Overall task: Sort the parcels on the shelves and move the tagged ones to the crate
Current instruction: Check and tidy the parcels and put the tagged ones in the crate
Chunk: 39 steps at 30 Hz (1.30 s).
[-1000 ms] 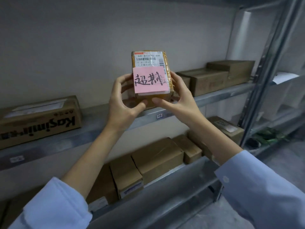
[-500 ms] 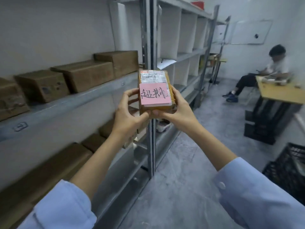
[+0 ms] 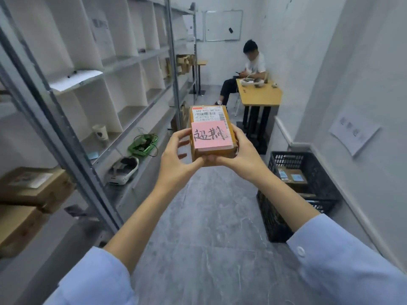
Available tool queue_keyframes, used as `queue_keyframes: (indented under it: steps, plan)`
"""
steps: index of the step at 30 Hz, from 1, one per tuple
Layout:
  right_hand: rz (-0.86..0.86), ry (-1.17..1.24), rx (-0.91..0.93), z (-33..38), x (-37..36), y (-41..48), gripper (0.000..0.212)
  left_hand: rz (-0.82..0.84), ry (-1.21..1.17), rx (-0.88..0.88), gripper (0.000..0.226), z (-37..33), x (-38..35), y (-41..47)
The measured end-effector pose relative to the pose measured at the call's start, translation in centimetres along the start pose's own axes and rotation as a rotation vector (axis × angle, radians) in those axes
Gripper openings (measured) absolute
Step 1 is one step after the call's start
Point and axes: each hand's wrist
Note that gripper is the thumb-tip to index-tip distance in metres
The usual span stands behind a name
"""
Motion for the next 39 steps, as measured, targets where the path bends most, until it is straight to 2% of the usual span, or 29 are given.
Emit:
queue_keyframes:
  steps: [7, 17, 22, 25, 28, 39]
  plan:
    - [-0.152, -0.107, -0.137, -8.4, 9.1, 3.3, 0.097, 0.183, -0.057, -0.023, 0.065, 4.0, -12.8, 7.1]
    - [-0.289, -0.163, -0.338, -20.6, 18.9, 13.7, 0.101, 0.431, -0.098, -0.042, 0.067, 11.9, -29.5, 20.9]
    - [-0.332, -0.134, -0.379, -25.9, 22.0, 16.9, 0.086, 0.531, -0.072, -0.025, 0.067, 15.3, -36.2, 25.0]
    - [-0.354, -0.095, -0.410, -29.5, 23.7, 18.6, 0.089, 0.560, -0.058, -0.002, 0.068, 17.8, -40.1, 26.7]
    - [-0.346, -0.083, -0.458, -33.3, 25.8, 20.0, 0.098, 0.599, -0.059, 0.035, 0.069, 20.1, -43.8, 27.7]
    - [-0.202, 0.010, -0.637, -52.4, 35.1, 22.5, 0.078, 0.751, 0.063, 0.216, 0.076, 28.6, -59.9, 29.8]
Point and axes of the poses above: each hand's wrist, its own y-axis towards the middle knuckle, its own x-axis out of the back of the hand, z = x × y
